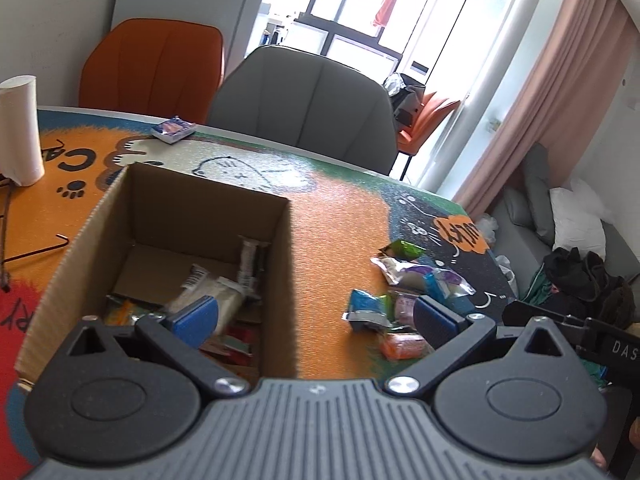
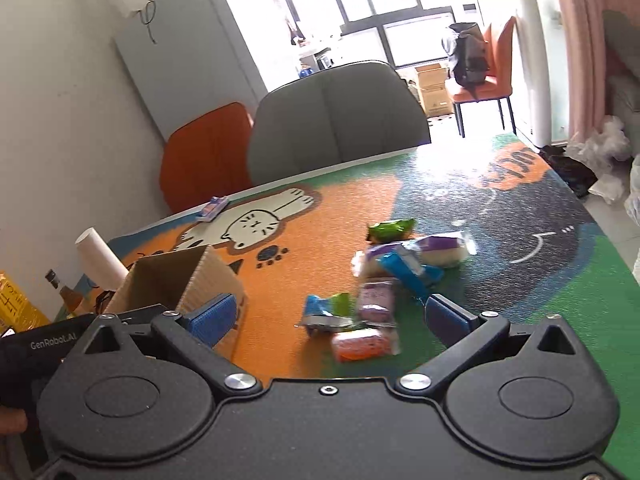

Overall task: Organize snacks
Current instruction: 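Move both open tools back to the snack pile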

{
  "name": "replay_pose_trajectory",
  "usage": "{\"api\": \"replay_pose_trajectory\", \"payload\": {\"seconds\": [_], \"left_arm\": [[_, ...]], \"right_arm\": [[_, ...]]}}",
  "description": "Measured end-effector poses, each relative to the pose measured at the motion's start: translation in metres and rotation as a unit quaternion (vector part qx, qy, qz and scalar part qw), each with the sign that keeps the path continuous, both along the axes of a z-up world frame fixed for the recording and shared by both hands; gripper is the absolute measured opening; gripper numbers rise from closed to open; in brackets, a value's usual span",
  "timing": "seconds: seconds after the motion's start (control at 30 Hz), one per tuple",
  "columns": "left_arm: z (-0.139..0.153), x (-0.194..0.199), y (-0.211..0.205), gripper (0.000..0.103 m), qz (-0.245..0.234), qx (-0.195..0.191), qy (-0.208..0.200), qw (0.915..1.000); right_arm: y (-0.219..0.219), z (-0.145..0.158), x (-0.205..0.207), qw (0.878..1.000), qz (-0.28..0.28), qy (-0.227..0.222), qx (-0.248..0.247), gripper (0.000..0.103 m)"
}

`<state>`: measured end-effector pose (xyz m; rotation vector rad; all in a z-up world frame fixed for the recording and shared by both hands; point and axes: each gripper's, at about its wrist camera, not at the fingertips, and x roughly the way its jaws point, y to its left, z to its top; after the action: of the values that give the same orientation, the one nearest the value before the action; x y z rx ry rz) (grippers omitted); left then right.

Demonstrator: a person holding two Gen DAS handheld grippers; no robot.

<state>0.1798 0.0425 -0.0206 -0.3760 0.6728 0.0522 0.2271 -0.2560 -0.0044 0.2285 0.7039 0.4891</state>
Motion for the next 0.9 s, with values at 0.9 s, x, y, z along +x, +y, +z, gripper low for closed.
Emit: {"api": "replay_pose_trajectory", "payload": {"seconds": [0.9], "left_arm": [[-0.008,0.03,-0.09,0.099,-0.035,0.016,-0.019,0.9991]], "right_arm": [[-0.087,-0.038,0.023,1.0,-0.017,0.007,0.021,0.099]]}}
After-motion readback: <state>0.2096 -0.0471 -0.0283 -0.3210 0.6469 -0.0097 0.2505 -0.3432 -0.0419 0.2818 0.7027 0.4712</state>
